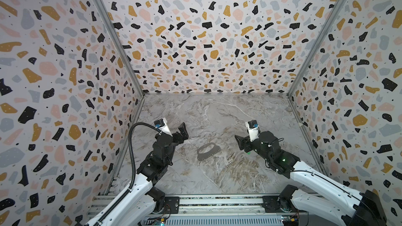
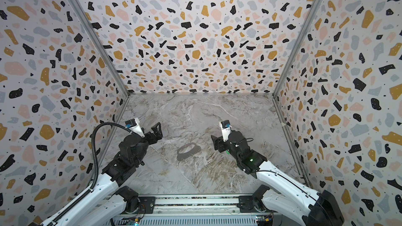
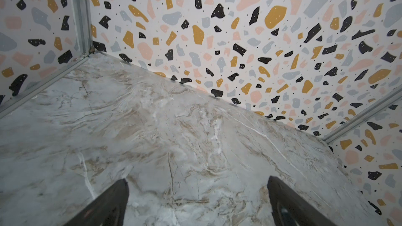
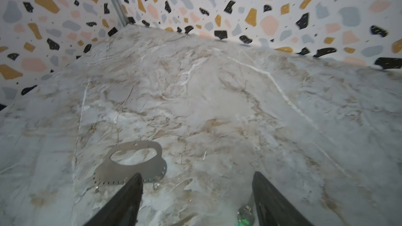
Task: Attach keys to a key ring
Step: Pick up the keyring from the center of the table.
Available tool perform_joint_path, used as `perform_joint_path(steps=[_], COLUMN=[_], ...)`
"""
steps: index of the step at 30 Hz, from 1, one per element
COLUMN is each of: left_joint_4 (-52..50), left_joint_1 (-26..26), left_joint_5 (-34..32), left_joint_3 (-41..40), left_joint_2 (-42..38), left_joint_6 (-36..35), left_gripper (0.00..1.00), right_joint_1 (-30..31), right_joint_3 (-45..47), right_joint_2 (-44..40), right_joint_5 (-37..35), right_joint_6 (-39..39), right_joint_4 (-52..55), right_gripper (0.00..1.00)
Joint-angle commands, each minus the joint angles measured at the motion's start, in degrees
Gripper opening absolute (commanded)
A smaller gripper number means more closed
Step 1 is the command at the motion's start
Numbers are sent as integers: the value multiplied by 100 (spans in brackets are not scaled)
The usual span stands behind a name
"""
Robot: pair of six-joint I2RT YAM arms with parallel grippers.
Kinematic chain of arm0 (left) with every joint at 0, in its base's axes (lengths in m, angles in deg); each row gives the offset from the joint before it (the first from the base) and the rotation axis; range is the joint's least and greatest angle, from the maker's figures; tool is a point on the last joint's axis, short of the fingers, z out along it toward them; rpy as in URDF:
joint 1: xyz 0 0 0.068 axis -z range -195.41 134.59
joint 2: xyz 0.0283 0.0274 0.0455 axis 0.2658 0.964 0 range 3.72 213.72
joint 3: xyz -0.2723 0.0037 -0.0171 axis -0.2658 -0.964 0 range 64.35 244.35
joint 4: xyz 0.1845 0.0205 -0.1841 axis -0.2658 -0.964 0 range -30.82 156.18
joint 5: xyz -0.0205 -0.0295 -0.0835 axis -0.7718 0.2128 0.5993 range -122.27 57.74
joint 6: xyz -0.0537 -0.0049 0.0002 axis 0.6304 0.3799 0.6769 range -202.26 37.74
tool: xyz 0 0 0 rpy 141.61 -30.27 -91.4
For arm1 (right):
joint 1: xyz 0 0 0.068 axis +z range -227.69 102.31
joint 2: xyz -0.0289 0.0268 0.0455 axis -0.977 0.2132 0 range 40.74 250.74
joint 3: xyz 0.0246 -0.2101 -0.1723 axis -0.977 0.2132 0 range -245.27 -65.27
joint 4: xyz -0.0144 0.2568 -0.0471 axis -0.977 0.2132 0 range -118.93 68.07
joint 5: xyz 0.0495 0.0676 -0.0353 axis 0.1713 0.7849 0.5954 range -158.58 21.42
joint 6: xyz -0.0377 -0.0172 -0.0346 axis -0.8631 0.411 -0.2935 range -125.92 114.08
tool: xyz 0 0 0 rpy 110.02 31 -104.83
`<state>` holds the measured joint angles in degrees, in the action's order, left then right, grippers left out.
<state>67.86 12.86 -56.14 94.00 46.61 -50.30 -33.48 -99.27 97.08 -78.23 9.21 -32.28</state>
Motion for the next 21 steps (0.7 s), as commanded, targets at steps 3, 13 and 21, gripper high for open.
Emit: perform_joint_path(steps=[3, 13, 21], left_joint_4=[-697, -482, -551], left_joint_1=[258, 345, 407], left_joint_5=[61, 181, 165], left_joint_3=[293, 209, 335], left_joint_2=[232, 575, 874], left_joint_6=[130, 257, 228], left_gripper=[100, 100, 100], right_joint_1=[535, 1378, 1662], right_joint_3=[-42, -58, -481], right_joint_2=[665, 1728, 2644], right_joint_5=[2, 62, 109], right_joint_6=[633, 1114, 1040], right_joint_4=[-13, -706, -835], right_gripper=[69, 57, 43])
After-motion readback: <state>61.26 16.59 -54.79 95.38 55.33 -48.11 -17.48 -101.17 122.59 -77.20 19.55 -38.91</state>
